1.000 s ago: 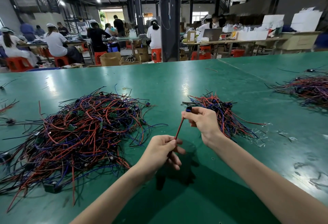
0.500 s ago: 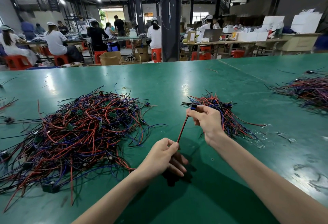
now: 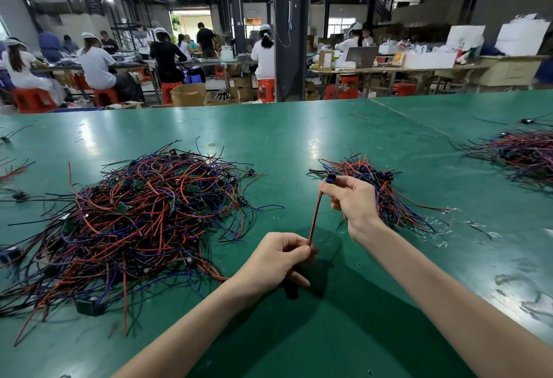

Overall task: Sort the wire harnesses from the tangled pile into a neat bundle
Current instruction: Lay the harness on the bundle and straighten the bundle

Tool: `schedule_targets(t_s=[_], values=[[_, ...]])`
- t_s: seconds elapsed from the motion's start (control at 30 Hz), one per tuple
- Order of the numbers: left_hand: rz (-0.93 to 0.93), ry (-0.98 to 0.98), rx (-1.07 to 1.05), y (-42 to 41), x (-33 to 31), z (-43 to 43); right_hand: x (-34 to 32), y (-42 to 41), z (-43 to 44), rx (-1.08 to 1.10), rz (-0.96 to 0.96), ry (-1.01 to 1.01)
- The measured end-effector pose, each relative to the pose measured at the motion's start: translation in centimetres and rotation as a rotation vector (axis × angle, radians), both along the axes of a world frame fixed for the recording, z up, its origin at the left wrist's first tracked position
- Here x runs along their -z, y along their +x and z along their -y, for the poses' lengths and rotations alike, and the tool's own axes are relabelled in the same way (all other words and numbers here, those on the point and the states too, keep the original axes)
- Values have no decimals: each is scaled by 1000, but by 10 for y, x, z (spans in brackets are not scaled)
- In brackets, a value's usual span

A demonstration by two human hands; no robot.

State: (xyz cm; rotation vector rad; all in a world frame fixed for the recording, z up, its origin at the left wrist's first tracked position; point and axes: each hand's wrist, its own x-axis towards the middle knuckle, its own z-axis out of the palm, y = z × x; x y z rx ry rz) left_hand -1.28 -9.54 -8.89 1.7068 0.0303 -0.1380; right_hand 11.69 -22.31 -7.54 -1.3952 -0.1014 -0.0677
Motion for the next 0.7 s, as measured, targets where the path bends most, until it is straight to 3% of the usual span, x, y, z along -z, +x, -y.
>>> schedule_targets(t_s=[0.4, 0.7], values=[[-86, -115, -6, 2, 4, -6, -1, -2, 0, -24, 4, -8], [-21, -148, -11, 3, 6, -4, -5, -5, 0, -71, -5, 15]])
